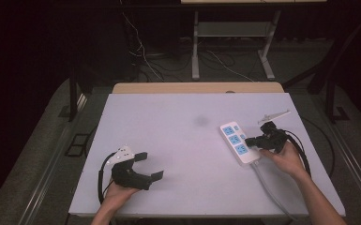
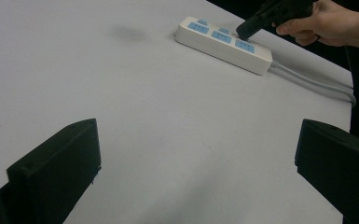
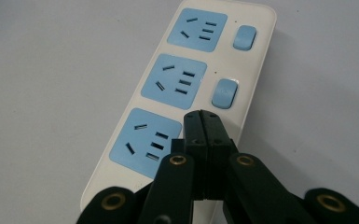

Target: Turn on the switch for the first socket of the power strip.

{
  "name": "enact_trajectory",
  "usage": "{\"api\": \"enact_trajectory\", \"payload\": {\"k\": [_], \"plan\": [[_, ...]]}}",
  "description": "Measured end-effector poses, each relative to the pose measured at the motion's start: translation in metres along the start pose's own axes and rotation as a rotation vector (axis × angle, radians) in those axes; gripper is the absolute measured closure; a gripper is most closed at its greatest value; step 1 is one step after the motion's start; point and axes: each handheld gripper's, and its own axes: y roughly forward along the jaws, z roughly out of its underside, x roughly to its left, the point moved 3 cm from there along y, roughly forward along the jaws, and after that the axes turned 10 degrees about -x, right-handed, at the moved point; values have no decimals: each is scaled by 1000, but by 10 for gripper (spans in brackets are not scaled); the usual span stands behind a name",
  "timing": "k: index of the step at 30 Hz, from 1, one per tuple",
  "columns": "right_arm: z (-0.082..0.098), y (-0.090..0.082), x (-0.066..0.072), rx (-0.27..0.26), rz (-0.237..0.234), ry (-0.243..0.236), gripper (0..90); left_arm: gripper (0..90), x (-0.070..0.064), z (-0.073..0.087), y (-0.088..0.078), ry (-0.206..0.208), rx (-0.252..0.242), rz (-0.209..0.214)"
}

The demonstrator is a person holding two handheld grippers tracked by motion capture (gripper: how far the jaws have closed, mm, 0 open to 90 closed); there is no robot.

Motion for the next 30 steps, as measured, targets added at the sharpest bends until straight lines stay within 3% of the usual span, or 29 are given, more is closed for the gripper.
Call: {"api": "enact_trajectory", "payload": {"k": [5, 15, 30], "plan": [[-5, 0, 4, 28, -15, -11, 900, 0, 0, 0, 0, -2, -2, 0], [-16, -13, 5, -16, -33, 3, 900, 0, 0, 0, 0, -2, -2, 1], [-16, -44, 2, -68, -14, 44, 900, 0, -1, 0, 0, -4, -3, 4]]}}
